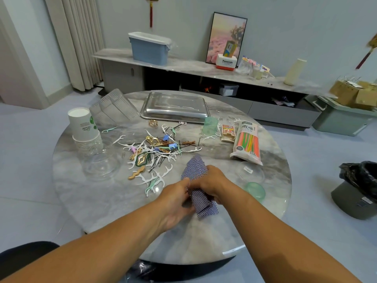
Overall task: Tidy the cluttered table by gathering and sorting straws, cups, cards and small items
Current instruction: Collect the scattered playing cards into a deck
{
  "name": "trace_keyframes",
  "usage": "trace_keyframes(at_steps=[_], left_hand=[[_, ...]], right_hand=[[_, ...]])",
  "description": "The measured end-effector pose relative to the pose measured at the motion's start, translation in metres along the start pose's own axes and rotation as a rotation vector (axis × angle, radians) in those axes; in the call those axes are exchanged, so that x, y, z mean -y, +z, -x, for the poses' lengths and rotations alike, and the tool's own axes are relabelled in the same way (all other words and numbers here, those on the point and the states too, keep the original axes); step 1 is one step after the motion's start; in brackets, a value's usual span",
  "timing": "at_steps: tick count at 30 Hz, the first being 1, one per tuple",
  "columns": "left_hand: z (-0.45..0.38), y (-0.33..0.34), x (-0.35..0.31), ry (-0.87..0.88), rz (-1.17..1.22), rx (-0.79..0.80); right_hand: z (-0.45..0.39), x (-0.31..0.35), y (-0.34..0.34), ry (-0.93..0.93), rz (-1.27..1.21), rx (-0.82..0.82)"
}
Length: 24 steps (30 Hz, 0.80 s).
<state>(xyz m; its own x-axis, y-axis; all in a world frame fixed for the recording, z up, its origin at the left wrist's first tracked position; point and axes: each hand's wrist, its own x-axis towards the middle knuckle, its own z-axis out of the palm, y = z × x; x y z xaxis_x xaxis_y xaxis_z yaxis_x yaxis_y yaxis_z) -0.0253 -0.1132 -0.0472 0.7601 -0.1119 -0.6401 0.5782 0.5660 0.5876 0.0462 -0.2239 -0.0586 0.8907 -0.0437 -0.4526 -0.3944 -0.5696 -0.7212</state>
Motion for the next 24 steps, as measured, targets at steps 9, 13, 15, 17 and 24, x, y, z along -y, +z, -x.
trace_keyframes(at_steps=[9, 13, 15, 17, 24], left_hand=[[-0.032, -0.022, -0.027, 0.41, -0.385, -0.204], [-0.034, -0.03, -0.016, 0.462, -0.663, 0.01], [-0.033, -0.035, -0.005, 0.468, -0.825, 0.018], [-0.035, -0.037, 0.001, 0.55, -0.926, 0.006], [-0.034, -0.052, 0.001, 0.654, -1.072, 0.003]], right_hand=[[0.004, 0.018, -0.023, -0.23, -0.023, 0.06], [0.013, -0.002, -0.005, -0.445, 0.473, 0.166], [0.013, -0.012, 0.002, -0.46, 0.622, 0.185], [0.013, -0.018, 0.003, -0.505, 0.68, 0.138], [0.026, -0.028, 0.005, -0.61, 0.799, -0.084]])
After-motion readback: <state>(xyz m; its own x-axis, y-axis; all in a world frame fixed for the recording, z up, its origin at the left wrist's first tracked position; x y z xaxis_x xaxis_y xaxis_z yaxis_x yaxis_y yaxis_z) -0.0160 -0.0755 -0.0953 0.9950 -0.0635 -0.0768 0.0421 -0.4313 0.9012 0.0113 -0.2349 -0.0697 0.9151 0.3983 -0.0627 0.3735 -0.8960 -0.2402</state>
